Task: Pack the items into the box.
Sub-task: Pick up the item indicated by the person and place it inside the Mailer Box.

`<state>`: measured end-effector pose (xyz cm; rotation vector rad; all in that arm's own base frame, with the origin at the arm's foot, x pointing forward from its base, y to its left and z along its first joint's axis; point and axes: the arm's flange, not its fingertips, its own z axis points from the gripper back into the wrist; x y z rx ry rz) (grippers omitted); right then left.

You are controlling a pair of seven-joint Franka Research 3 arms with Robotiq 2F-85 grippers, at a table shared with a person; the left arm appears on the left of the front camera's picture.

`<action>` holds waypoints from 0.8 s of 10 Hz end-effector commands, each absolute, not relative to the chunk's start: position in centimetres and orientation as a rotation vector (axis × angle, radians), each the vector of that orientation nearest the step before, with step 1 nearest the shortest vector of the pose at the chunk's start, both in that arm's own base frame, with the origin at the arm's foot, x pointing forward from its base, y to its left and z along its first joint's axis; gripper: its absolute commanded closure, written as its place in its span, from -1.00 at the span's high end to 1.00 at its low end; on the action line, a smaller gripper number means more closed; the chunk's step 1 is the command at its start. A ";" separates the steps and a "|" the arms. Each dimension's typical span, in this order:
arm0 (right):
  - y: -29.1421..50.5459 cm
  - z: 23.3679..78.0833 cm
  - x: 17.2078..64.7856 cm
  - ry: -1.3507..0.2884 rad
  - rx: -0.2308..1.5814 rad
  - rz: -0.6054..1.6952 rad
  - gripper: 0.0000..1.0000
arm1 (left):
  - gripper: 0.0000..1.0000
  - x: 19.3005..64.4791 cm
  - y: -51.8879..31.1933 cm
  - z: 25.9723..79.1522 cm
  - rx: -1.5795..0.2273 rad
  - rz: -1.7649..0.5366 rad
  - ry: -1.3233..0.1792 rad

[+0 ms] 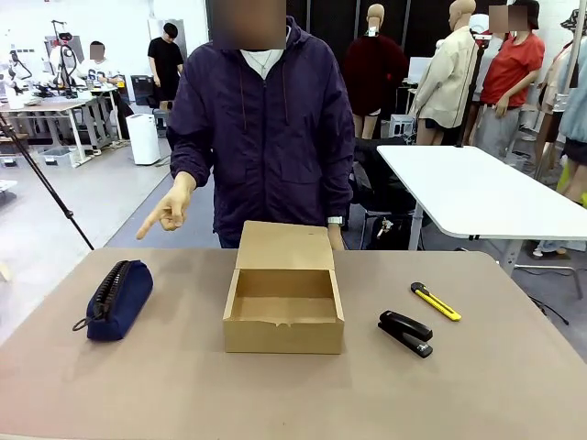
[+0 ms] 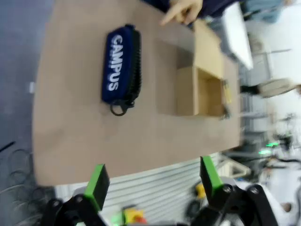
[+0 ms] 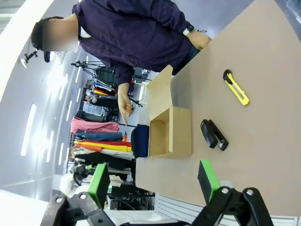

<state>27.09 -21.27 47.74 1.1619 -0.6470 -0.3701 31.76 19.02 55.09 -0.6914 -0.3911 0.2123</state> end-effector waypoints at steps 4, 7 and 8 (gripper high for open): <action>-21.3 48.0 27.4 -0.677 1.177 -0.360 1.00 | 1.00 42.1 5.8 54.4 0.043 -0.003 -0.165; -21.3 48.0 27.4 -0.677 1.177 -0.360 1.00 | 1.00 42.9 3.4 53.9 0.029 -0.008 -0.176; -21.3 48.0 27.4 -0.677 1.177 -0.360 1.00 | 1.00 42.9 3.4 53.9 0.029 -0.008 -0.176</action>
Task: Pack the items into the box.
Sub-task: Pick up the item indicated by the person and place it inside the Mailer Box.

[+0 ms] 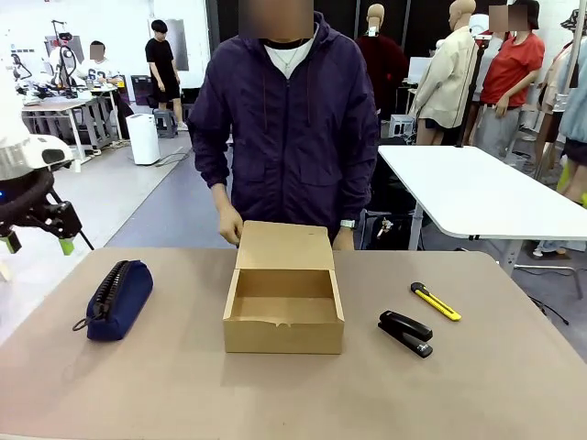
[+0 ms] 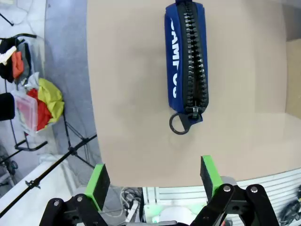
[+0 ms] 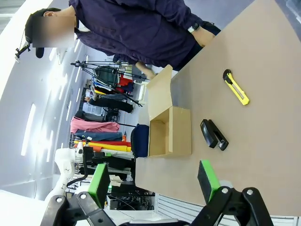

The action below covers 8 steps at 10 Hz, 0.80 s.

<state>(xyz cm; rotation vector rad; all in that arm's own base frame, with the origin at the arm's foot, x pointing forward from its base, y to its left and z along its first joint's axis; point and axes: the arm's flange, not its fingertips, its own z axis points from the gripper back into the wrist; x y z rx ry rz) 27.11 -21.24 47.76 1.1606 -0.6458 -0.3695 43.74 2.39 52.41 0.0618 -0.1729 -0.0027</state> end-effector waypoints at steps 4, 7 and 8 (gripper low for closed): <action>-21.3 48.0 27.4 -0.677 1.177 -0.360 1.00 | 1.00 45.2 2.7 52.2 0.025 0.049 -0.219; -21.3 48.0 27.4 -0.677 1.177 -0.360 1.00 | 1.00 48.5 0.5 46.8 -0.012 -0.038 -0.219; -21.3 48.0 27.4 -0.677 1.177 -0.360 1.00 | 1.00 49.0 0.2 45.5 -0.050 -0.079 -0.246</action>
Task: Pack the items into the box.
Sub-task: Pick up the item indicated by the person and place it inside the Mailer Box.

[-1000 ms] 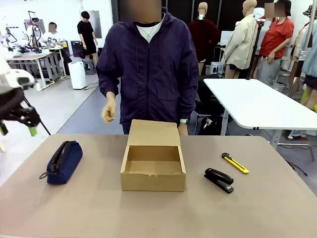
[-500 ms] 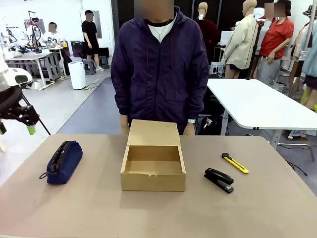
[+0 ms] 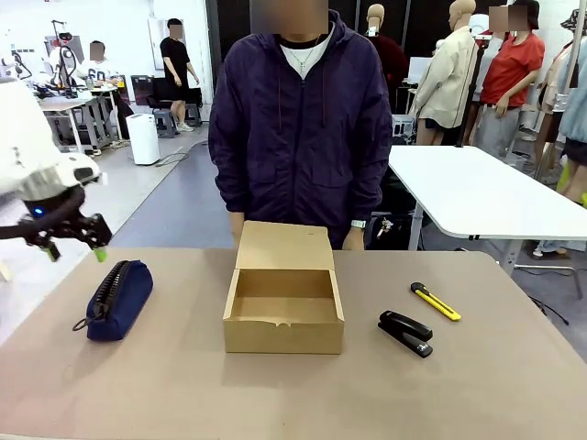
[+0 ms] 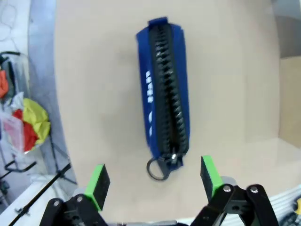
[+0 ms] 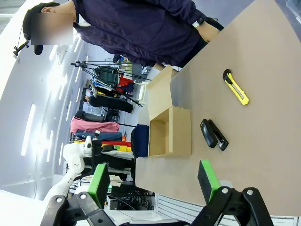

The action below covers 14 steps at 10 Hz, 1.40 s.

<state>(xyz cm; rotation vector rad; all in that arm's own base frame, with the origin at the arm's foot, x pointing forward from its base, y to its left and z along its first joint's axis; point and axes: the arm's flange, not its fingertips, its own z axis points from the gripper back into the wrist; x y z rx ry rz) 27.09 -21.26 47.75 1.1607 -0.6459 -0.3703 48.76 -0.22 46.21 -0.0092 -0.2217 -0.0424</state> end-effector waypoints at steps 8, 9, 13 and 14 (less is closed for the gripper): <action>-21.3 48.0 27.4 -0.677 1.177 -0.360 1.00 | 1.00 55.5 -1.1 34.7 -0.137 -0.119 -0.040; -21.3 48.0 27.4 -0.677 1.177 -0.360 1.00 | 1.00 55.5 -1.0 34.7 -0.122 -0.108 -0.048; -21.3 48.0 27.4 -0.677 1.177 -0.360 1.00 | -0.19 55.7 -1.3 34.7 -0.085 -0.104 -0.044; -21.3 48.0 27.4 -0.677 1.177 -0.360 1.00 | -1.00 55.7 -1.3 34.8 -0.077 -0.100 -0.053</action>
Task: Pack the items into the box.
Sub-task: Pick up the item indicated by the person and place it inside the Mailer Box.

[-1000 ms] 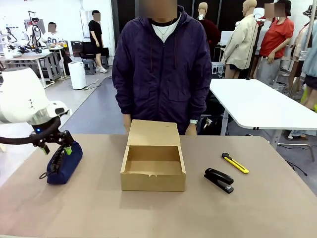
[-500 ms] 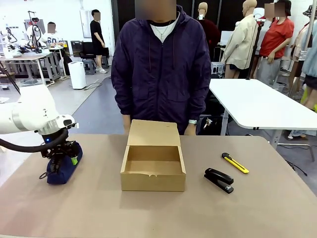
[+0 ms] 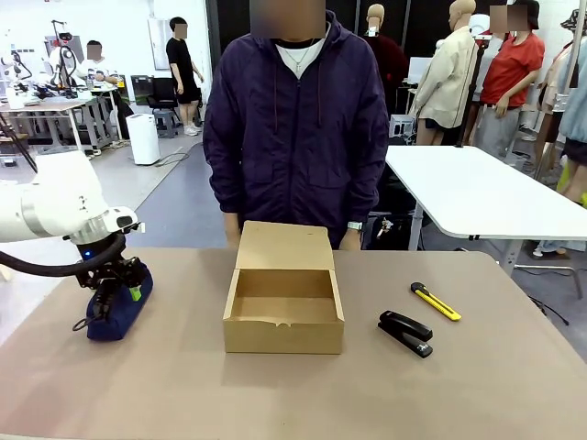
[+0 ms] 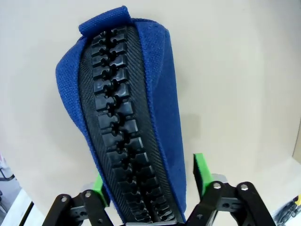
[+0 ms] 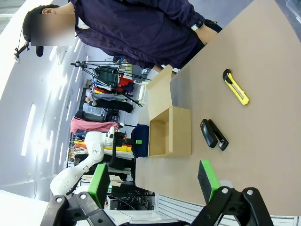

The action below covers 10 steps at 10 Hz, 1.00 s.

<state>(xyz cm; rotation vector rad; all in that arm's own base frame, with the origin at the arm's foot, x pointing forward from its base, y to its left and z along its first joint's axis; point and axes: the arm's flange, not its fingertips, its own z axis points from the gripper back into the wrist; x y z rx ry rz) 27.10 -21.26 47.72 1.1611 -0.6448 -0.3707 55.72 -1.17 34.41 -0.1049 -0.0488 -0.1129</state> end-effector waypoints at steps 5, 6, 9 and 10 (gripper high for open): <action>-21.3 48.0 27.4 -0.677 1.177 -0.360 1.00 | -1.00 55.8 -1.1 34.9 -0.063 -0.083 -0.047; -21.3 48.0 27.4 -0.677 1.177 -0.360 1.00 | -1.00 55.8 -1.1 34.9 -0.061 -0.086 -0.040; -21.3 48.0 27.4 -0.677 1.177 -0.360 1.00 | -1.00 55.7 -1.1 35.0 -0.060 -0.083 -0.030; -21.3 48.0 27.4 -0.677 1.177 -0.360 1.00 | -1.00 55.8 -1.1 35.0 -0.062 -0.082 -0.030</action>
